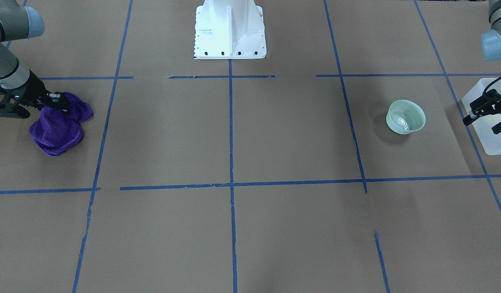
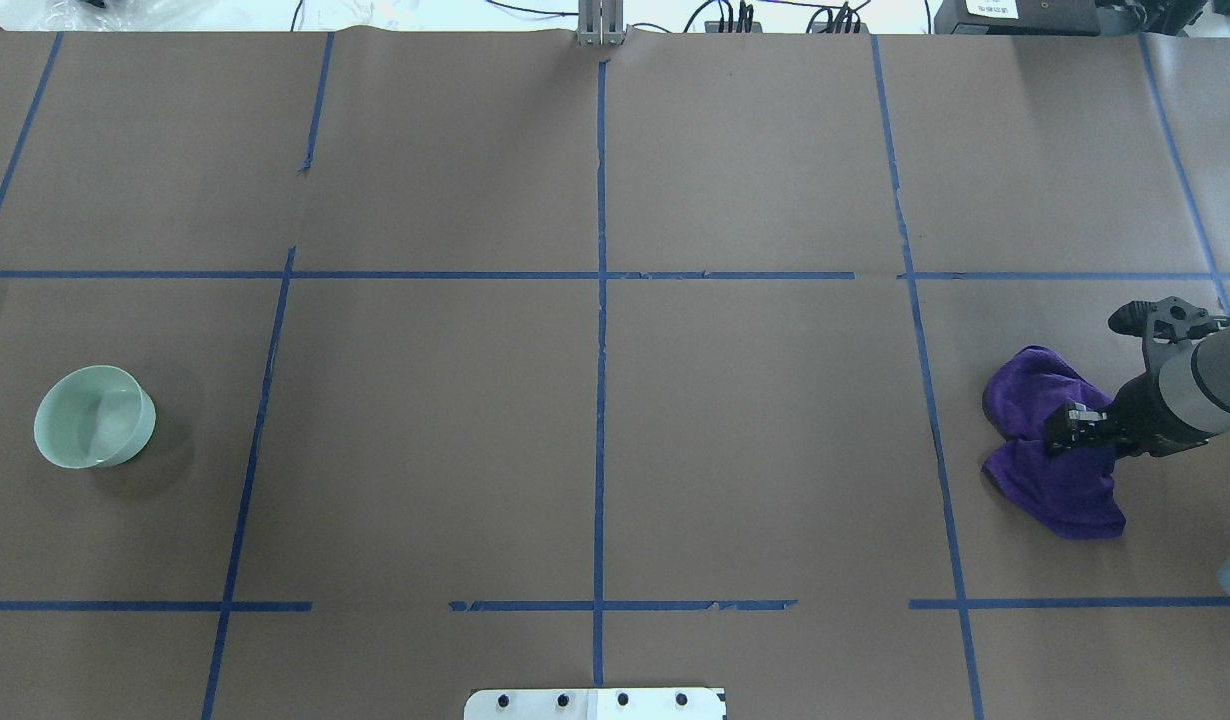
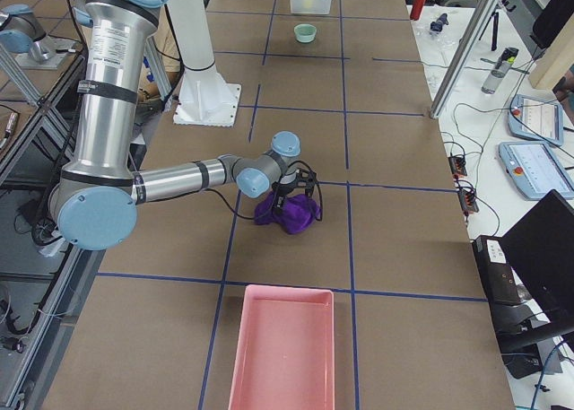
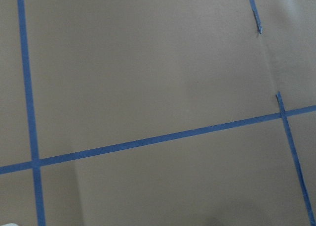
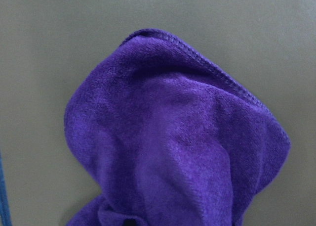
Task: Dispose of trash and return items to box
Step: 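Reach the right gripper down and grasp the purple cloth while the left arm returns, then drop the purple cloth into the pink bin while the left gripper nears the bowl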
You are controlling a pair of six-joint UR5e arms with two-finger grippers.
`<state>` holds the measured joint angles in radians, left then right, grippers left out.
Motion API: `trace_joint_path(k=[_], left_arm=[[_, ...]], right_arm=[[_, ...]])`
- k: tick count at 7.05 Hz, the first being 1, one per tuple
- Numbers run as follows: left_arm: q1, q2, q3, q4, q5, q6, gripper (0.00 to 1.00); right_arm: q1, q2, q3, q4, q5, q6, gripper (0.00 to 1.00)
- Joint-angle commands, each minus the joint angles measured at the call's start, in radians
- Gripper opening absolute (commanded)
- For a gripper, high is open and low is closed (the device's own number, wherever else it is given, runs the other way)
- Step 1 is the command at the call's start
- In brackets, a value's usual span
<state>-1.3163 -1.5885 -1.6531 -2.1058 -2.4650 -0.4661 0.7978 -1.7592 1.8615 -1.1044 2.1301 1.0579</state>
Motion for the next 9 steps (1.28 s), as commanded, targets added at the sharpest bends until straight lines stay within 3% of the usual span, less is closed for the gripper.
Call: trace_joint_path(k=[1,2,3,4,5,6,8,9], left_arm=[[0.099,-0.019,-0.019,-0.028,0.027,-0.136,1.0],[0.144,-0.024,-0.037,-0.028,0.087,-0.144,1.0],[0.155,-0.024,-0.037,-0.028,0.09,-0.15,1.0],[0.164,-0.024,-0.036,-0.028,0.095,-0.158,1.0],[0.178,-0.024,-0.034,-0.028,0.107,-0.158,1.0],[0.193,-0.024,-0.036,-0.028,0.138,-0.164,1.0],[0.195,-0.015,-0.034,-0.026,0.139,-0.178,1.0],[0.193,-0.005,-0.036,-0.025,0.141,-0.18,1.0]], right_arm=[[0.003,-0.005,0.031,0.001,0.008,0.022,0.0],[0.076,-0.014,0.109,-0.005,0.03,0.03,0.0],[0.285,-0.019,0.17,-0.014,0.188,0.018,0.0],[0.528,-0.022,0.159,-0.018,0.397,-0.101,0.0],[0.681,-0.025,0.159,-0.069,0.454,-0.208,0.0],[0.777,-0.028,0.122,-0.119,0.447,-0.342,0.0],[1.004,-0.023,-0.028,-0.291,0.417,-0.914,0.0],[1.061,-0.02,-0.059,-0.38,0.315,-1.138,0.0]])
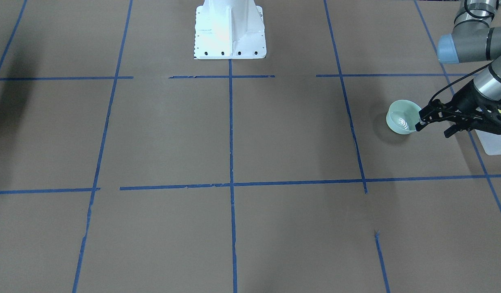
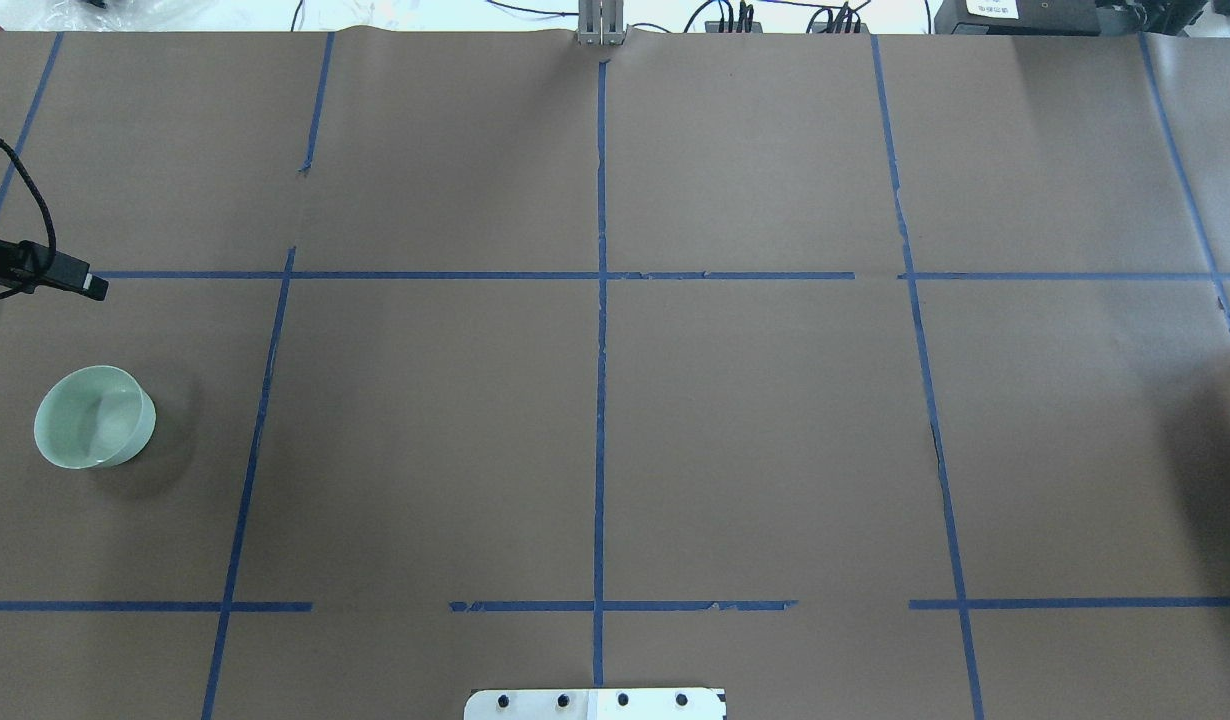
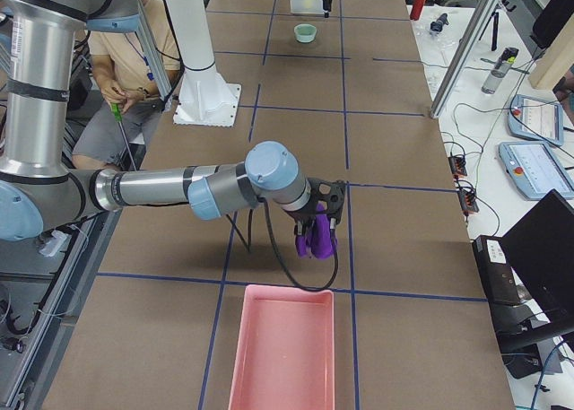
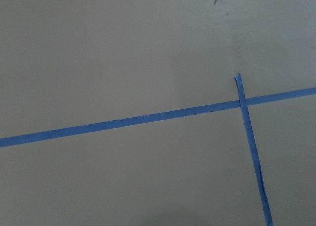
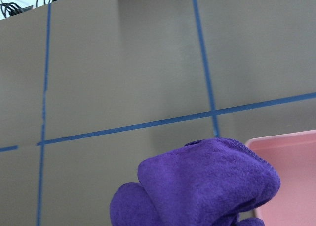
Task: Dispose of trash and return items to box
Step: 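Drop the purple cloth into the pink bin while the left gripper nears the bowl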
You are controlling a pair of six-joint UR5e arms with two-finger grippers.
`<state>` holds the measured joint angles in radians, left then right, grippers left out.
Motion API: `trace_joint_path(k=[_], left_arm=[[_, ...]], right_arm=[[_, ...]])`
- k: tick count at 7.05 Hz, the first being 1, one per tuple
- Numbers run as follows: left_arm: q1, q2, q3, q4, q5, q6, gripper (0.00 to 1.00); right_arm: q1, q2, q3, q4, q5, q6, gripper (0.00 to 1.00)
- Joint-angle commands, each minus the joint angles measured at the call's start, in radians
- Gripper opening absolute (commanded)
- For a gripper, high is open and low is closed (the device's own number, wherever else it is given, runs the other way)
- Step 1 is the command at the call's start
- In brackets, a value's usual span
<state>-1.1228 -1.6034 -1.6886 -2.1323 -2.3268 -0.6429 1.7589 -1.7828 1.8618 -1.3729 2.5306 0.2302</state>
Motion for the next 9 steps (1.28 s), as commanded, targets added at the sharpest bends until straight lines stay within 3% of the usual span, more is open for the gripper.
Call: trace_joint_path(k=[1,3,6,7,8,9], left_arm=[[-0.002,0.014,0.0,0.002,0.02,-0.024,1.0],[0.005,0.08,-0.005,0.0,0.15,-0.015,1.0],[0.066,0.173,0.015,-0.09,0.144,-0.014,1.0],[0.098,0.175,0.021,-0.112,0.142,-0.018,1.0],[0.13,0.175,0.029,-0.112,0.142,-0.018,1.0],[0.162,0.175,0.032,-0.112,0.142,-0.023,1.0]], right_arm=[[0.103,0.016,-0.108,-0.136,-0.17,-0.445,0.0],[0.117,0.083,-0.304,-0.137,-0.222,-0.64,0.0],[0.117,0.075,-0.426,-0.103,-0.24,-0.667,0.0],[0.117,0.077,-0.45,-0.08,-0.24,-0.657,0.64],[0.116,0.075,-0.463,-0.075,-0.234,-0.649,1.0],[0.114,0.085,-0.454,-0.075,-0.23,-0.644,1.0]])
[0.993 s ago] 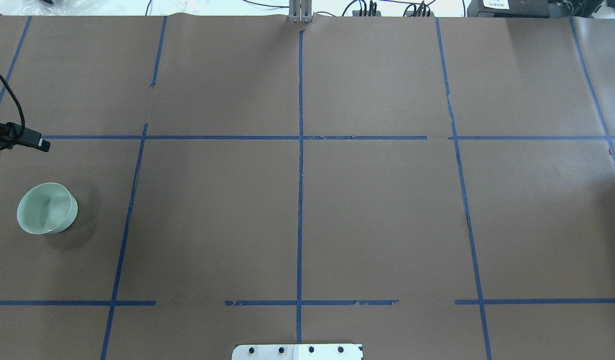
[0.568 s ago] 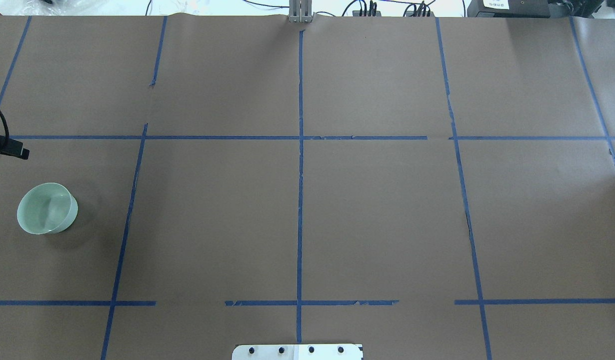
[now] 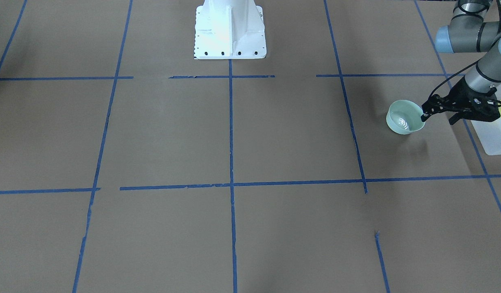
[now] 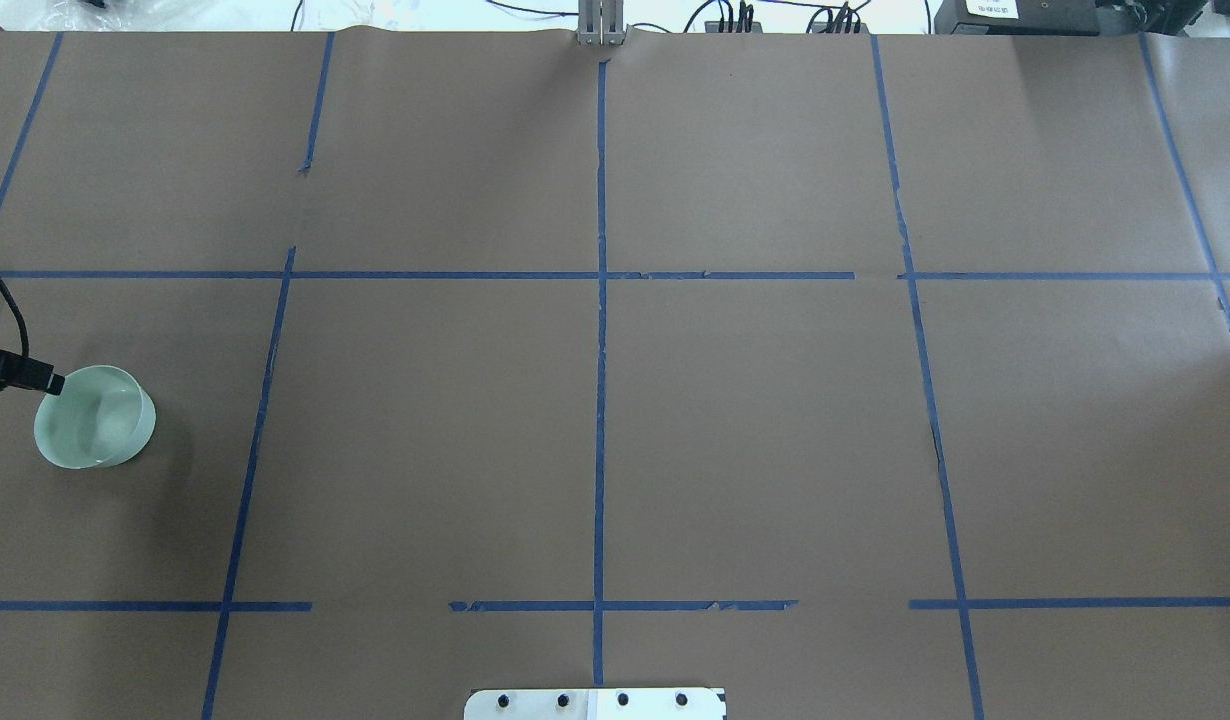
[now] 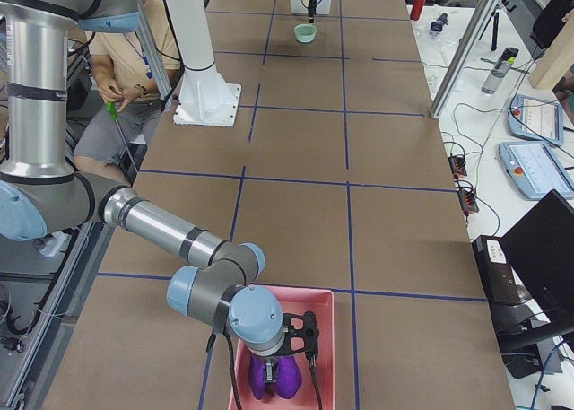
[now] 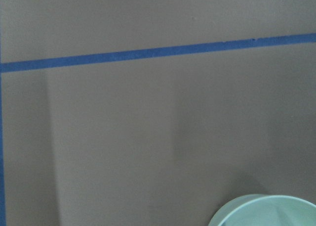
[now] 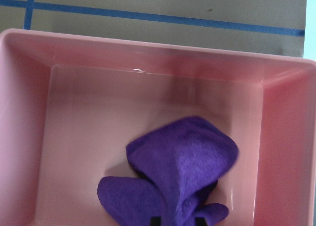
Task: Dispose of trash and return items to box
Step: 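Drop the purple cloth into the pink bin while the left gripper nears the bowl, then grasp the pale green bowl rim with the left gripper and lift it off the table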
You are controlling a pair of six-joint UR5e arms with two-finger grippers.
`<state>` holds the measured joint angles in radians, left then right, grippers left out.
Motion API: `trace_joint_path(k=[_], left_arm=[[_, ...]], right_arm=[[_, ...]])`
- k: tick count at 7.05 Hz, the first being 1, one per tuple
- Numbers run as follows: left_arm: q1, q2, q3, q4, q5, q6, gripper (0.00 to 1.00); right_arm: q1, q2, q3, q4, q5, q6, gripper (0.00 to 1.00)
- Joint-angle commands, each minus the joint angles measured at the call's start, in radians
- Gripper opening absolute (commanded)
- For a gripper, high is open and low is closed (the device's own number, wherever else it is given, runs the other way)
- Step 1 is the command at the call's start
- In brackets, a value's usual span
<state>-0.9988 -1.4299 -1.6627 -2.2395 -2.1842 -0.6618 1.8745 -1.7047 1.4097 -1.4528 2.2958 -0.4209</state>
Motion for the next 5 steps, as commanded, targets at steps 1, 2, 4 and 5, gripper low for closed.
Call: trace_joint_path(k=[1,2,4,5], left_arm=[[0.061,0.002,0.014,-0.006,0.0,-0.005,1.0],[0.081,0.002,0.017,-0.006,0.0,-0.007,0.93],[0.094,0.0,0.035,-0.023,0.0,-0.004,0.27],[0.094,0.002,0.037,-0.029,0.0,0.002,0.0]], right_arm=[[-0.005,0.008,0.021,0.003,0.029,0.008,1.0],[-0.005,0.008,0.037,0.002,0.068,0.01,1.0],[-0.006,0.008,0.049,0.003,0.121,0.01,1.0],[-0.009,0.008,0.075,0.0,0.172,0.011,1.0]])
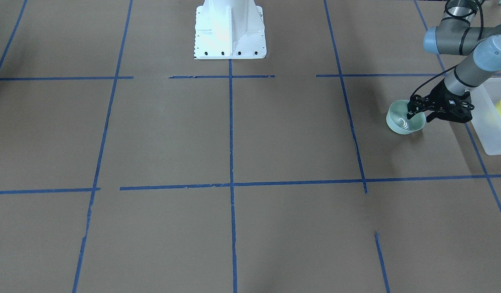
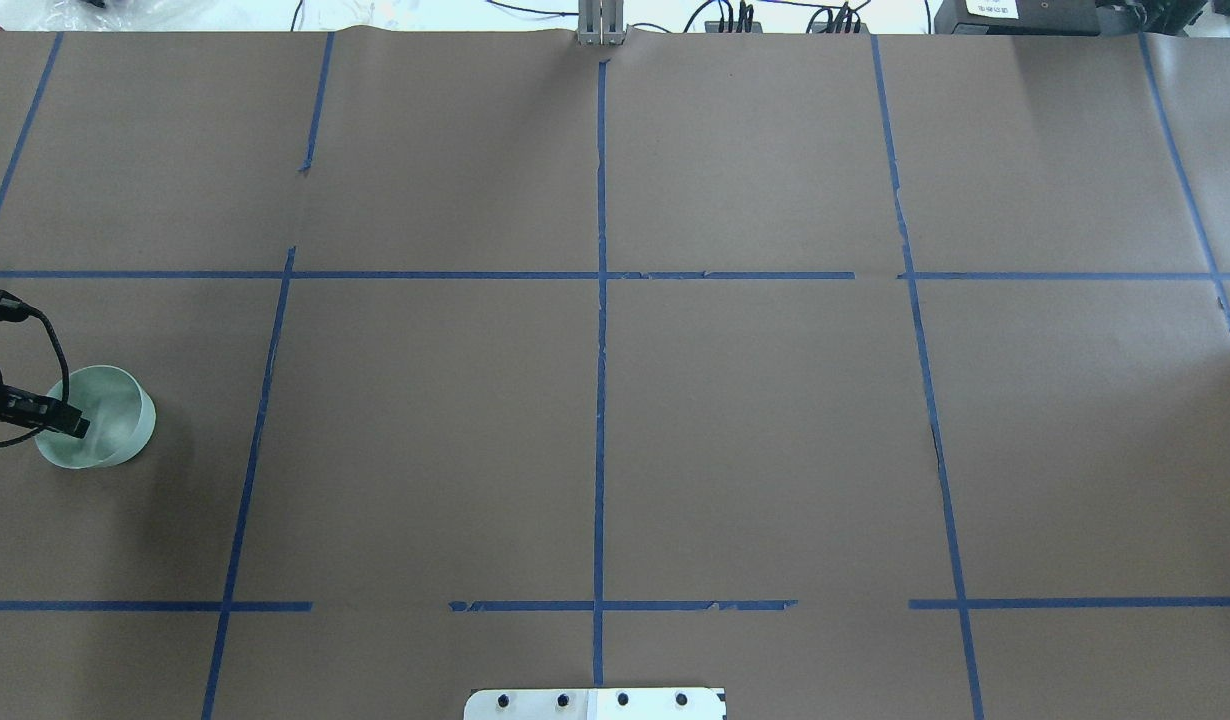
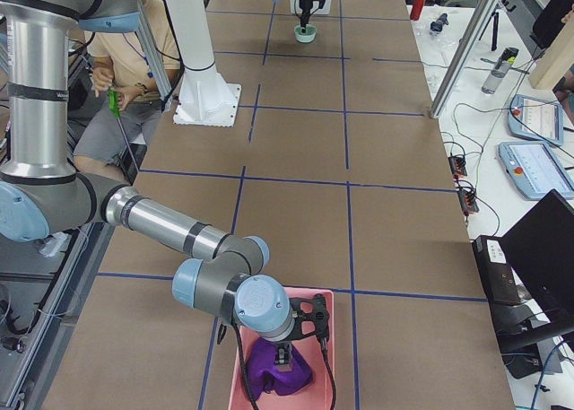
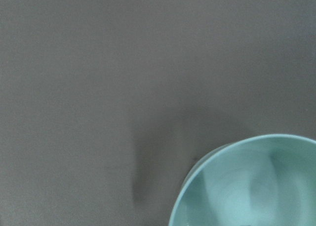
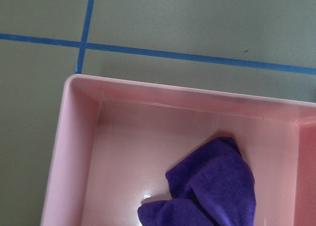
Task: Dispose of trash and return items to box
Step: 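Grasp the pale green bowl rim with the left gripper and lift it off the table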
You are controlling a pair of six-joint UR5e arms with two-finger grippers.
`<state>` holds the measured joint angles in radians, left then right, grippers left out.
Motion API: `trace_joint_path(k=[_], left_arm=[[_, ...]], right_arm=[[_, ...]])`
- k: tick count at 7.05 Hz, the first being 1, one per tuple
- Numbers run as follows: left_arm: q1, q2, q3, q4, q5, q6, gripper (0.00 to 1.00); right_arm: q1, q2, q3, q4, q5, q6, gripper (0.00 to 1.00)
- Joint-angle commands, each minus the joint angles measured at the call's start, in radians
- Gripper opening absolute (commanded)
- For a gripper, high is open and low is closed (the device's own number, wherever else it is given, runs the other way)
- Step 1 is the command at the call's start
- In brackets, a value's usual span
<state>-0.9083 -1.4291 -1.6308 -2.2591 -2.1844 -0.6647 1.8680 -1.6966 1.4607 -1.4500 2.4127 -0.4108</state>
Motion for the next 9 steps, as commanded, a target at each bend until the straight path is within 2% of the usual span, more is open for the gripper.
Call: trace_joint_path(k=[1,2,4,5,6,7,8,9], left_arm=[[0.003,-0.002,0.005,-0.011,-0.002,0.008,0.0],[0.003,-0.004,0.002,-0.013,-0.002,0.008,0.0],[-0.01,-0.002,-0.098,-0.002,-0.053,0.008,0.0],[-0.074,-0.001,-0.139,-0.002,-0.057,0.011,0.0],[-0.219,0.024,-0.155,0.004,-0.061,0.151,0.0],[-0.365,0.038,-0.12,0.025,-0.073,0.366,0.0],[-0.52,0.024,-0.044,0.115,-0.071,0.602,0.0],[-0.634,-0.04,0.048,0.191,-0.069,0.783,0.0]], right_arm=[[-0.053,0.0,0.076,-0.001,0.063,0.101,1.0],[-0.103,-0.001,0.155,-0.001,0.065,0.216,1.0],[-0.192,-0.005,0.286,-0.003,0.066,0.405,1.0],[-0.235,-0.012,0.335,-0.003,0.068,0.499,1.0],[-0.269,-0.014,0.377,-0.004,0.069,0.55,1.0],[-0.323,-0.014,0.404,-0.001,0.068,0.651,1.0],[-0.343,-0.014,0.406,0.002,0.068,0.677,1.0],[-0.36,-0.014,0.405,0.002,0.068,0.681,1.0]])
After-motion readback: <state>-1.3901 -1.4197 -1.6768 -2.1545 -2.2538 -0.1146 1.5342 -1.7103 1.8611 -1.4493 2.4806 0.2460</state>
